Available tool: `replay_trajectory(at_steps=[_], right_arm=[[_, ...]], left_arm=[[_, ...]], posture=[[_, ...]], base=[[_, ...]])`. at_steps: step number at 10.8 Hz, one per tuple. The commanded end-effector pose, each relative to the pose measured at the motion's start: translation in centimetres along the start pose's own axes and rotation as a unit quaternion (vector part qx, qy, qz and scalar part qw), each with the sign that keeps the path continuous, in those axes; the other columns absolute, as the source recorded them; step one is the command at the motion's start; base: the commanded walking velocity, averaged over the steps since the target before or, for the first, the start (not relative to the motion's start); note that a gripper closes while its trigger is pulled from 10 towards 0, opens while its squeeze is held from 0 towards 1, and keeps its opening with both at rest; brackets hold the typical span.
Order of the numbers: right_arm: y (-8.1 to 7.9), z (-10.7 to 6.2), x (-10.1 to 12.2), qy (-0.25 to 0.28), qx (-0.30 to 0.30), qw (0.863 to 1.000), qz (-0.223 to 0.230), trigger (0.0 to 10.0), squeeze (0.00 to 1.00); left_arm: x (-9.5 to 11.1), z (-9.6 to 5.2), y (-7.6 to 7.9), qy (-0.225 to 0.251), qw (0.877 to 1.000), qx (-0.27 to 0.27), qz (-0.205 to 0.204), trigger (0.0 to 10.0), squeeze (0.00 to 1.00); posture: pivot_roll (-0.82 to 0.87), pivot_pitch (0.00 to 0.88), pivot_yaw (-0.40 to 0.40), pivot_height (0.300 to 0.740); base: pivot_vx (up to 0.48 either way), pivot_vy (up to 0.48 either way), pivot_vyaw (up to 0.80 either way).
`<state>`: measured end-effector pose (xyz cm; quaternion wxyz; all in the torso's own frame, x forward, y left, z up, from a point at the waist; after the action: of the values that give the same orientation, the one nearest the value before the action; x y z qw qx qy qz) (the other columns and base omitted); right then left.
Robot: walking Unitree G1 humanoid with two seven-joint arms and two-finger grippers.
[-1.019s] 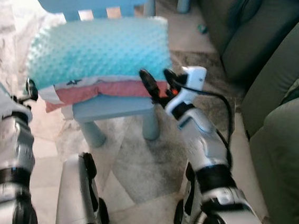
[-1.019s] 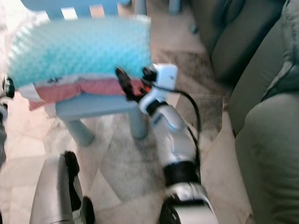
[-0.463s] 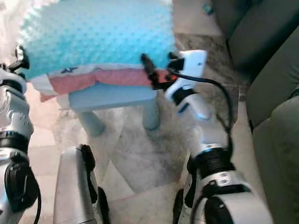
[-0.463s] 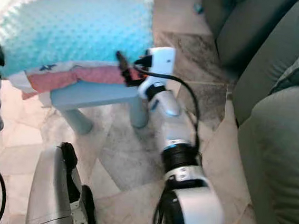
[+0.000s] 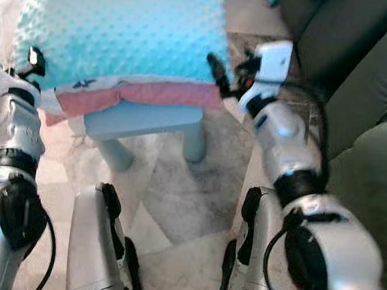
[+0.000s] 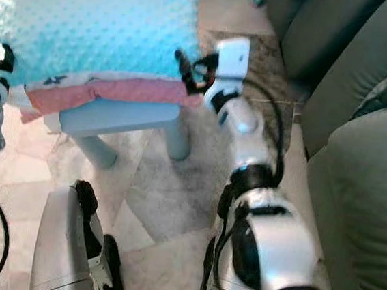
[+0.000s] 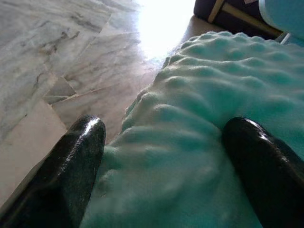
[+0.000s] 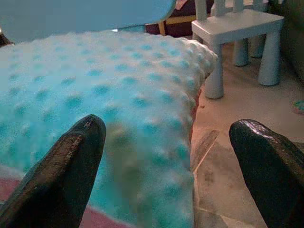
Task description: Move the pillow to the sofa
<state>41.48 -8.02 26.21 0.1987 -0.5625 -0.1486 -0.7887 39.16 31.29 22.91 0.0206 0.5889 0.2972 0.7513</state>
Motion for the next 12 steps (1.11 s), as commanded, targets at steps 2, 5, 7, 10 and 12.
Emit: replay_trajectory(at_steps=[2, 5, 7, 10, 12], right_arm=[[-0.3, 0.6, 0.8, 0.003, 0.022, 1.0, -0.003, 10.0, 0.0], [0.4, 0.9, 1.8, 0.019, 0.01, 1.0, 0.008, 10.0, 0.0], [0.4, 1.0, 2.2, 0.033, 0.013, 0.999, 0.021, 10.0, 0.0], [1.5, -0.5, 1.4, 0.039, 0.022, 0.998, 0.032, 10.0, 0.0], [2.6, -1.2, 1.0, 0.036, -0.002, 0.999, 0.02, 10.0, 0.0]], left_arm=[[2.1, 0.6, 0.1, 0.018, 1.0, 0.0, 0.0, 10.0, 0.0], [4.5, 0.9, 0.8, 0.064, 0.998, -0.011, 0.023, 10.0, 0.0], [5.7, 1.1, 0.6, 0.073, 0.997, 0.003, 0.038, 10.0, 0.0], [3.4, -0.6, -1.8, 0.058, 0.996, 0.034, 0.065, 10.0, 0.0], [2.7, -1.0, -3.0, 0.057, 0.997, 0.032, 0.047, 10.0, 0.0]], posture=[[-0.15, 0.491, 0.039, 0.454], [-0.12, 0.489, 0.045, 0.454], [-0.11, 0.48, 0.048, 0.454], [-0.12, 0.465, 0.045, 0.454], [-0.12, 0.458, 0.044, 0.454]], base=[[0.0, 0.0, 0.0], [0.0, 0.0, 0.0], [0.0, 0.0, 0.0], [0.0, 0.0, 0.0], [0.0, 0.0, 0.0]])
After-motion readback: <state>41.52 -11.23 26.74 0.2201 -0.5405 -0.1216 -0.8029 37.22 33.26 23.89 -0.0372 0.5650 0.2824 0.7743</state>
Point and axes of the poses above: a point about 5 cm out from each wrist's last joint towards the gripper, its own z axis pointing out of the wrist towards the gripper, its own x axis along the axis of the wrist's last joint, y = z × x, the point moved 1 cm from there along z, pointing out of the wrist towards the gripper, and after that the axes turned 4 degrees about z, right-handed, at the moved point
